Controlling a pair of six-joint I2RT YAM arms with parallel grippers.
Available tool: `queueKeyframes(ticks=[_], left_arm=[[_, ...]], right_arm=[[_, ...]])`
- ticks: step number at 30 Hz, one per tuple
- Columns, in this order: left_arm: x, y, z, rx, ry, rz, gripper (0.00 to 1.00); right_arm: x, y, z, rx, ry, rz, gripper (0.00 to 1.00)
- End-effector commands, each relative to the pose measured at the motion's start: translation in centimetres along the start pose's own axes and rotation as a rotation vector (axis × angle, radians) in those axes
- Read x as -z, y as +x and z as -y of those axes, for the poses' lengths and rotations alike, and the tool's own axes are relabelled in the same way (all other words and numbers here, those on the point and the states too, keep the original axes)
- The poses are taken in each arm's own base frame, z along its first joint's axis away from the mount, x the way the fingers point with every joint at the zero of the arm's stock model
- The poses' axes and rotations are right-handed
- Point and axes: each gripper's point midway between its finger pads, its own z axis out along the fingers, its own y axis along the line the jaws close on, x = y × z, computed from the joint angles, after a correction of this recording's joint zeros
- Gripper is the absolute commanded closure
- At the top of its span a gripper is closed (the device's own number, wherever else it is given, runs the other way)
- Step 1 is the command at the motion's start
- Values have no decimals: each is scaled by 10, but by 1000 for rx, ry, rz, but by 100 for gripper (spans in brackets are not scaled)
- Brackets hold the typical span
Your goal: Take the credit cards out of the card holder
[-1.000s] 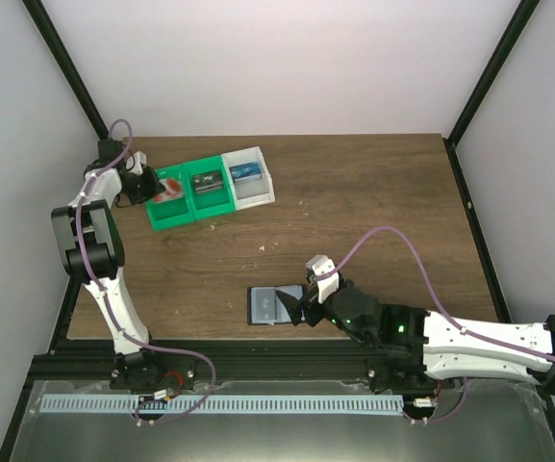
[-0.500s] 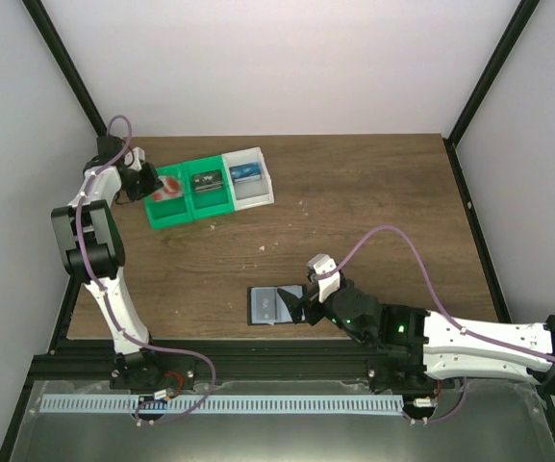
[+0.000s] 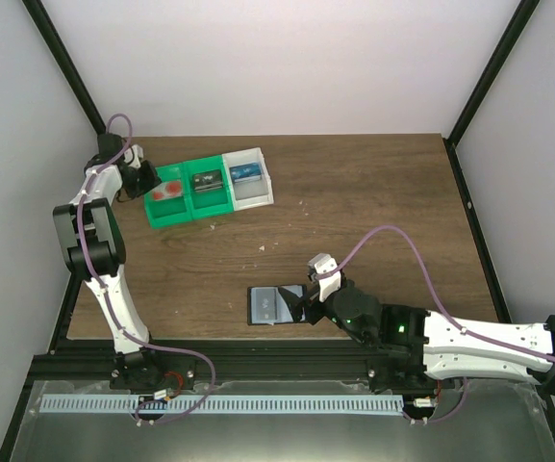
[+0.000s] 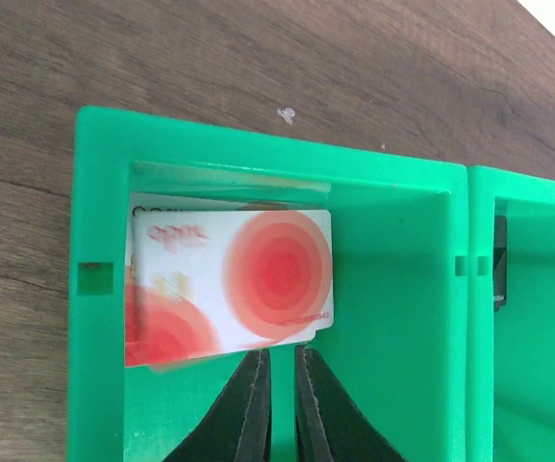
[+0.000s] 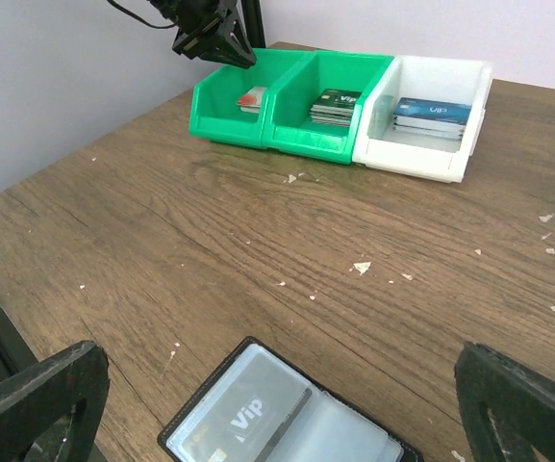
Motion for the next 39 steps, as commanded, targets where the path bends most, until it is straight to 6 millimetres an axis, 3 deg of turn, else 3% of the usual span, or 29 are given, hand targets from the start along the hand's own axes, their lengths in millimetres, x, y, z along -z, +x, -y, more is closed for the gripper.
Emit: queueKeyframes(ticks=[1, 6, 11, 17, 22, 25, 26, 27, 28, 33, 39], left_arm=[[-4, -17, 0, -5, -3, 50, 90], [-1, -22, 4, -5, -2, 57, 88], [13, -23, 19, -10, 29, 86, 77], [46, -10, 36, -25, 74, 128, 66], [85, 1, 53, -37, 101, 185, 50], [107, 13, 66, -47, 143, 208, 31], [113, 19, 69, -48, 158, 209, 22], [122, 22, 75, -55, 173, 221, 6], [128, 27, 78, -57, 183, 225, 1], [158, 49, 97, -88, 245, 249, 0], [165, 93, 124, -162, 333, 226, 0]], right_arm=[[4, -12, 3, -12, 20, 42, 0], [6, -12, 5, -22, 22, 42, 0], [6, -11, 5, -50, 25, 30, 0], [7, -13, 5, -120, 36, 0, 0], [6, -12, 4, -184, 46, -41, 0], [4, -12, -3, -202, 28, -68, 0], [3, -13, -6, -210, 22, -81, 0], [2, -12, -9, -214, 16, -100, 0], [0, -11, -12, -220, 11, -116, 0], [-7, -2, -21, -265, 7, -188, 0], [-16, 13, -27, -337, 13, -246, 0]])
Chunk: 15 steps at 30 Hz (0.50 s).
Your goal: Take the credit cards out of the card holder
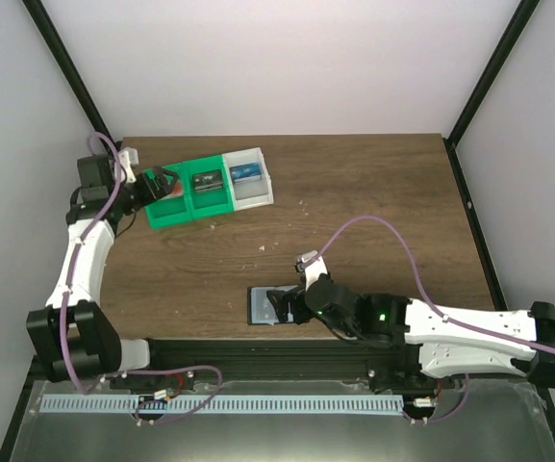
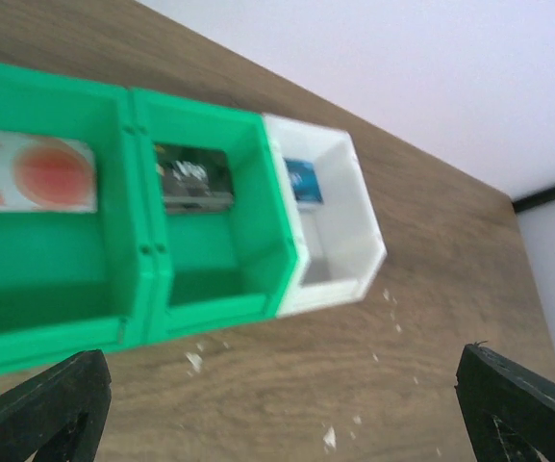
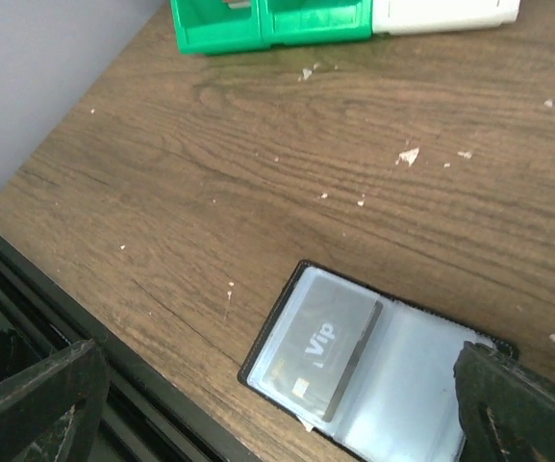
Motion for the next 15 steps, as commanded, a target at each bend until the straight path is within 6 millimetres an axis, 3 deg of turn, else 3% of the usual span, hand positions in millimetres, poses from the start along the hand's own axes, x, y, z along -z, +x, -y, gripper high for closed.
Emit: queueKeyframes(ticks=[1, 7, 15], left_arm=[[3, 32, 32, -58, 101, -41, 0], [-1, 102, 57, -111, 175, -182, 0], [-1, 165, 92, -130, 292, -289, 0]], right_arm=[[-3, 0, -7, -101, -7, -33, 0], [-20, 11, -8, -142, -3, -76, 0], [-35, 19, -3, -129, 72, -126, 0]])
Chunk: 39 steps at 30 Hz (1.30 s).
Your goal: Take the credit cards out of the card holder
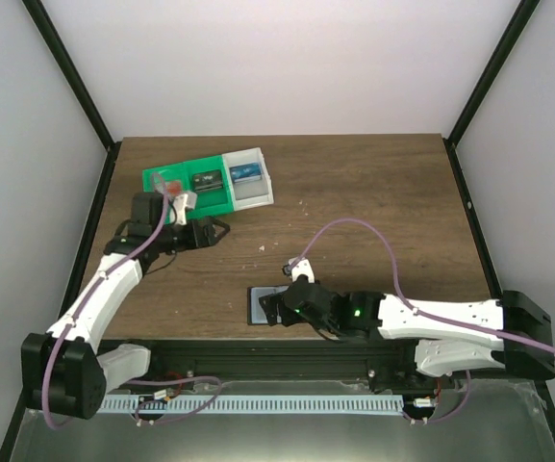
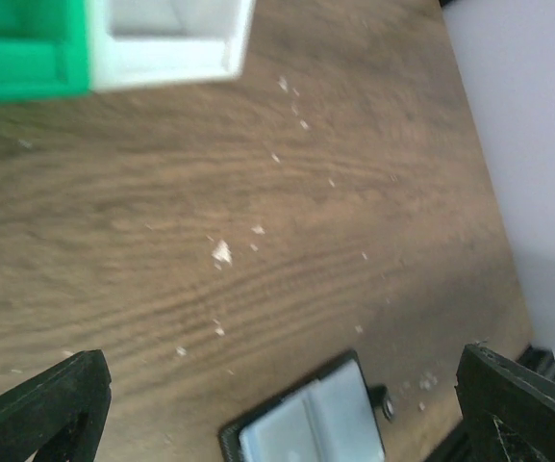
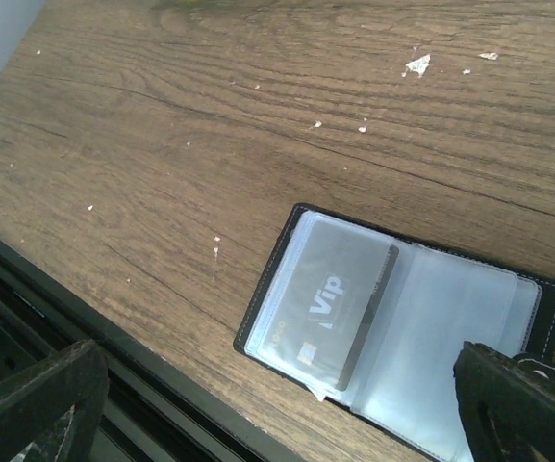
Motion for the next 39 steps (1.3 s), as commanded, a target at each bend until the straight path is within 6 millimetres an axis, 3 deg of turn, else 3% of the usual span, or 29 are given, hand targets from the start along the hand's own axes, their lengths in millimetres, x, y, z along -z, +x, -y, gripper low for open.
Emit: queueKeyframes(ticks=[1, 7, 14, 19, 23, 30, 39], left_arm=[[-6, 15, 32, -44, 92, 0, 0], [-11, 40, 56, -69, 146, -5, 0], [2, 33, 44, -82, 57, 107, 0], [18, 25, 26, 29, -26, 210, 0], [18, 43, 41, 20, 126, 178, 4], [-6, 95, 31, 77, 207, -21, 22], [-26, 134, 16, 180, 231, -120, 40]], right_arm=[[0, -18, -5, -47, 32, 18, 0], [0, -20, -1, -37, 16, 24, 0], [5, -25, 7, -69, -14, 61, 4], [4, -22, 9, -94, -26, 51, 6], [-2, -14, 11, -104, -29, 16, 9], [-21, 2, 16, -119, -21, -51, 22], [-52, 22, 16, -124, 10, -142, 59]])
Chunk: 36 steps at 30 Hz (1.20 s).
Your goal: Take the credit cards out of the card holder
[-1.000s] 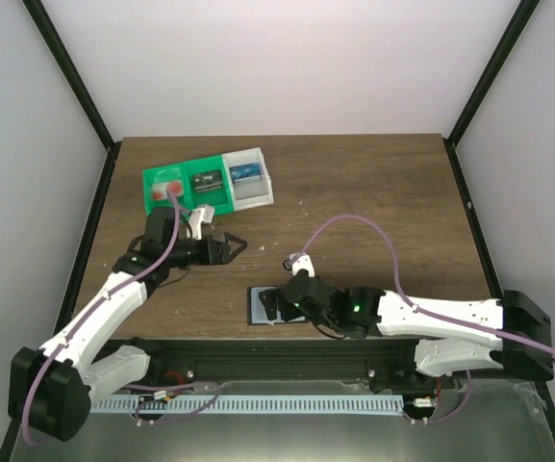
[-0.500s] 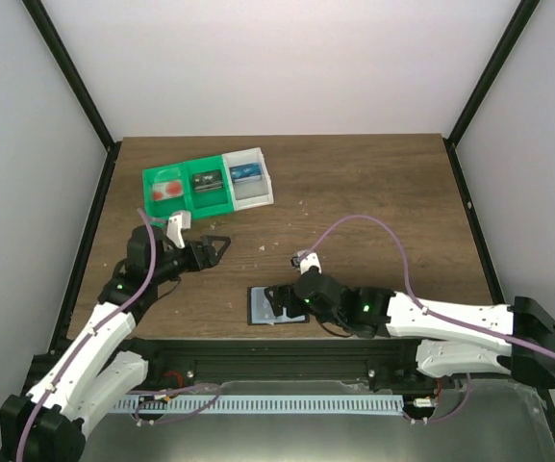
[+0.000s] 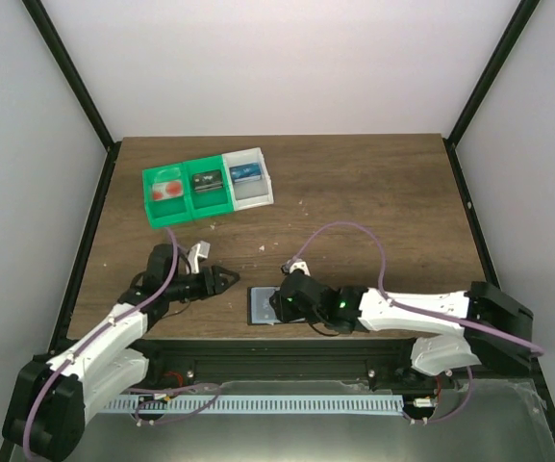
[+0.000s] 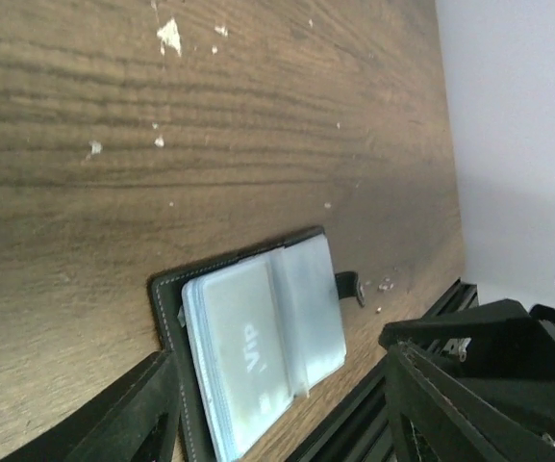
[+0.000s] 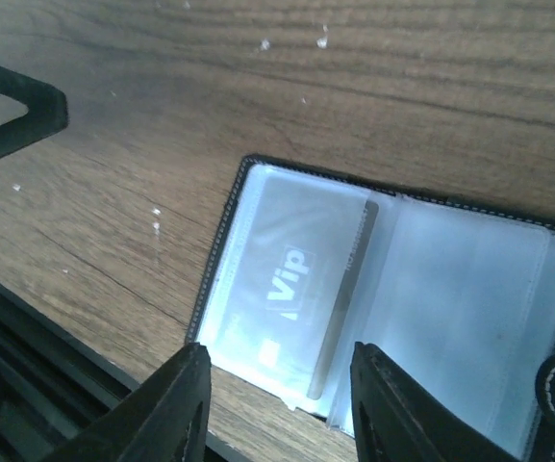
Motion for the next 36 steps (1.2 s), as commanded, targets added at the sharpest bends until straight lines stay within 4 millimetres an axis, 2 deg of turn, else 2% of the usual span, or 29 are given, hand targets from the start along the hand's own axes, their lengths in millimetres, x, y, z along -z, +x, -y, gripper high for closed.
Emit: queueKeyframes(ticks=[1, 7, 14, 19, 28, 30, 36], left_arm=[[-3, 6, 6, 32, 77, -1, 41], [-8, 17, -6, 67, 67, -18, 44], [-10, 24, -11, 98, 79, -27, 46], [-11, 27, -11, 111, 94, -35, 50], [-16, 32, -13, 120, 93, -68, 50], [-18, 32, -11, 117, 95, -75, 50], [-31, 39, -1, 86, 90, -119, 42]], right_arm=[[-15, 1, -8, -13, -10, -30, 62], [-37, 13, -12, -11, -26, -91, 71], [-50, 16, -1, -11, 29, -115, 73], [-55, 16, 9, 1, 80, -111, 75], [-58, 37, 33, -19, 116, -138, 84], [-57, 37, 31, -21, 97, -132, 89], [-53, 38, 30, -44, 46, -104, 94]])
